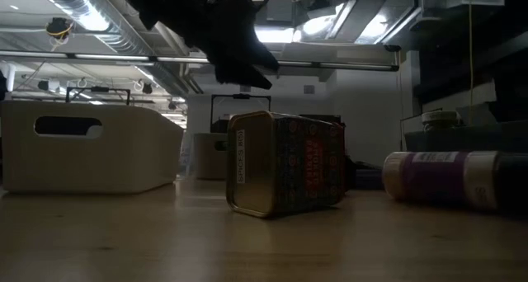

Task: Sort spices by type
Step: Put the brown seasoning bottle into the yellow bin, then put the center black seasoning bottle into the top right transparent bin, then put the black seasoning bottle into the top right transparent bin

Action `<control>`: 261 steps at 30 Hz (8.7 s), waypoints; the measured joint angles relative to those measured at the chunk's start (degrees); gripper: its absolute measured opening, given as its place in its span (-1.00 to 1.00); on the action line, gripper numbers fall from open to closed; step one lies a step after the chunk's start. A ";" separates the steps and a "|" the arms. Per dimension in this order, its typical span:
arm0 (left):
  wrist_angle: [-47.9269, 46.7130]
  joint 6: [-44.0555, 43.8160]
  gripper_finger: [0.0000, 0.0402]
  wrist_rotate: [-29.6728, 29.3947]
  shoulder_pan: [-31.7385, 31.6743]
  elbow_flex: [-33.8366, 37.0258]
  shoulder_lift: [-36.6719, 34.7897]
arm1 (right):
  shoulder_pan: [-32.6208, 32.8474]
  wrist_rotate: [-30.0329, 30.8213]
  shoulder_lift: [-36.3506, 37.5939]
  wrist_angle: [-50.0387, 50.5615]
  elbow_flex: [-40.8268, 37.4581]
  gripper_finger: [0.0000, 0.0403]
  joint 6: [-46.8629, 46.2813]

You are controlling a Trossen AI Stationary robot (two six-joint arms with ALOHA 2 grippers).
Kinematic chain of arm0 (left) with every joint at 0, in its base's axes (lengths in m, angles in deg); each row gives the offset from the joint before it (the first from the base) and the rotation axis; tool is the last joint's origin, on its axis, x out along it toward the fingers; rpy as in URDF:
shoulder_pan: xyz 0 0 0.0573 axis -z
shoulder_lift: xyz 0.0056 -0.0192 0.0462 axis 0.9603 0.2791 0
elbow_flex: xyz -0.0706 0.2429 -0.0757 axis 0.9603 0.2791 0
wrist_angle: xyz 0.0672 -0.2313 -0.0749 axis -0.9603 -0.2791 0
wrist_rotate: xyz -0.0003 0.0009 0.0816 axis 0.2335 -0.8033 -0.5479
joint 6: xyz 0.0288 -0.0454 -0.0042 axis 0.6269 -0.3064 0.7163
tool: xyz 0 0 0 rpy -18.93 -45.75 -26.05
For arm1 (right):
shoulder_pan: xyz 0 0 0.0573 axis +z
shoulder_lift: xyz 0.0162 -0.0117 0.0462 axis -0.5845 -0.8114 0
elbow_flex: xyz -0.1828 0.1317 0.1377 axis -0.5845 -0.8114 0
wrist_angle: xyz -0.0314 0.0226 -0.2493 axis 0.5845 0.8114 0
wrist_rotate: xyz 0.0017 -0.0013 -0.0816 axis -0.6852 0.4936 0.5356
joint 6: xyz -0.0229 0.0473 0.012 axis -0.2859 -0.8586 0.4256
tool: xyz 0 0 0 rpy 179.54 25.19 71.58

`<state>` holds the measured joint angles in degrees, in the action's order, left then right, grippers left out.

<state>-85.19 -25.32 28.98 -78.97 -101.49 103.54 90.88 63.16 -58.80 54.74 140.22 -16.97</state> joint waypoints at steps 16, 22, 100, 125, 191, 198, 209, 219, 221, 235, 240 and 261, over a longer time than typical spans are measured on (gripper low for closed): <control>11.25 6.69 0.60 3.64 3.32 0.00 1.10 | 0.00 -0.02 0.00 0.21 0.00 0.13 0.23; 18.42 8.63 0.59 9.59 5.15 -1.98 3.93 | -0.02 -0.02 0.00 3.65 1.41 0.13 1.66; -20.16 76.25 -0.07 -2.86 9.22 -28.58 36.02 | -13.16 -0.90 0.02 11.56 14.12 0.13 6.05; -28.54 36.02 -0.03 -12.38 8.88 -32.17 21.77 | -13.09 7.73 2.41 19.43 14.45 0.13 18.53; 48.49 -7.17 -0.01 -32.36 -19.18 33.70 -1.90 | -13.14 33.09 3.87 11.58 14.47 0.13 28.57; 49.88 -7.39 -0.01 -34.11 -19.96 33.68 1.19 | -13.15 33.09 3.87 11.56 14.45 0.13 28.59; 50.93 -10.63 -0.01 -34.13 -21.83 33.68 5.88 | -13.14 33.07 3.87 11.54 14.45 0.13 28.59; 50.67 -9.05 0.06 -34.12 -21.83 33.67 6.88 | -13.14 33.07 3.87 11.54 14.45 0.13 28.59; 50.64 -9.03 0.11 -34.10 -21.81 33.66 6.88 | -13.14 33.07 3.87 11.54 14.45 0.13 28.59; 50.45 -11.17 0.31 -32.38 -21.81 33.66 6.88 | -13.14 33.07 3.87 11.54 14.45 0.13 28.59; 50.43 -10.62 0.34 -32.38 -21.81 33.64 6.88 | -13.14 33.05 3.89 11.54 14.45 0.13 28.59; 39.30 -9.08 0.34 -32.39 -21.72 33.66 -1.64 | -13.14 31.50 3.89 10.40 14.45 0.13 28.55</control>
<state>-45.89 -34.40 -3.42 -100.69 -67.83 101.90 77.75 94.65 -54.91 65.14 154.67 11.58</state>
